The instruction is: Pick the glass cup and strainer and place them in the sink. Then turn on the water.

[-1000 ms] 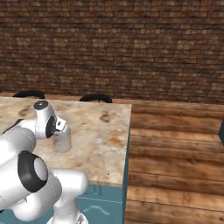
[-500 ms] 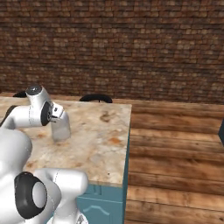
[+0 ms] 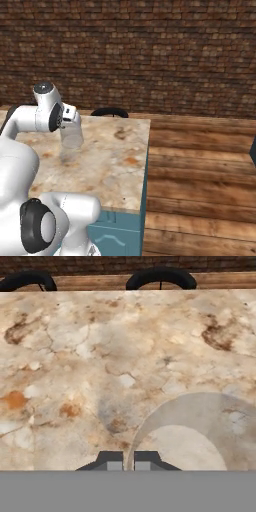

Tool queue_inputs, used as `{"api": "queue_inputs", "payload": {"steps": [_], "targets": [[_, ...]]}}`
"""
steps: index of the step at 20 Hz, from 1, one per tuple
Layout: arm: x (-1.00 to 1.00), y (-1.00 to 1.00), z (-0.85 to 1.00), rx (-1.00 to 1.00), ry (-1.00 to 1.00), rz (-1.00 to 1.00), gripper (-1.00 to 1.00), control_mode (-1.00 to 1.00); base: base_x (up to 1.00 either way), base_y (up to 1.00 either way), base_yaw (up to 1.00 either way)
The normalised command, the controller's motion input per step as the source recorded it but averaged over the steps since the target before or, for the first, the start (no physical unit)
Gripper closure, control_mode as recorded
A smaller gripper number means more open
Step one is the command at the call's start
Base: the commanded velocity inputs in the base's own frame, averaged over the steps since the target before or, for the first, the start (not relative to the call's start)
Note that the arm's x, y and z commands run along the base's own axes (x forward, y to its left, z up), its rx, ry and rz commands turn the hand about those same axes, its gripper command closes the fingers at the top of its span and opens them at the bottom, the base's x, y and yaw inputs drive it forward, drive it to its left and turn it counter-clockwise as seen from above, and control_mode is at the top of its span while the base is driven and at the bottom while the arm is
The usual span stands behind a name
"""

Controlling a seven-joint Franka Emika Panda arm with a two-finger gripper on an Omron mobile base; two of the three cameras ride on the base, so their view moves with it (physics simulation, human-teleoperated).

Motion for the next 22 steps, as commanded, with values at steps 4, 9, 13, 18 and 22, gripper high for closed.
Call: {"api": "queue_inputs", "payload": {"steps": [4, 9, 13, 18, 22], "targets": [[-0.11, -0.05, 0.09, -0.1, -0.06, 0.21, 1.0, -1.0, 0.0, 0.0, 0.0], [0.0, 0.0, 0.0, -0.01, -0.01, 0.02, 1.0, -1.0, 0.0, 0.0, 0.0], [0.0, 0.03, 0.0, -0.01, 0.01, 0.0, 1.0, -1.0, 0.0, 0.0, 0.0], [-0.05, -0.01, 0.0, 0.0, -0.03, 0.0, 1.0, 1.0, -0.3, -0.26, -0.05], [0.0, 0.0, 0.0, 0.0, 0.0, 0.0, 1.0, 1.0, -0.53, -0.58, -0.14]]}}
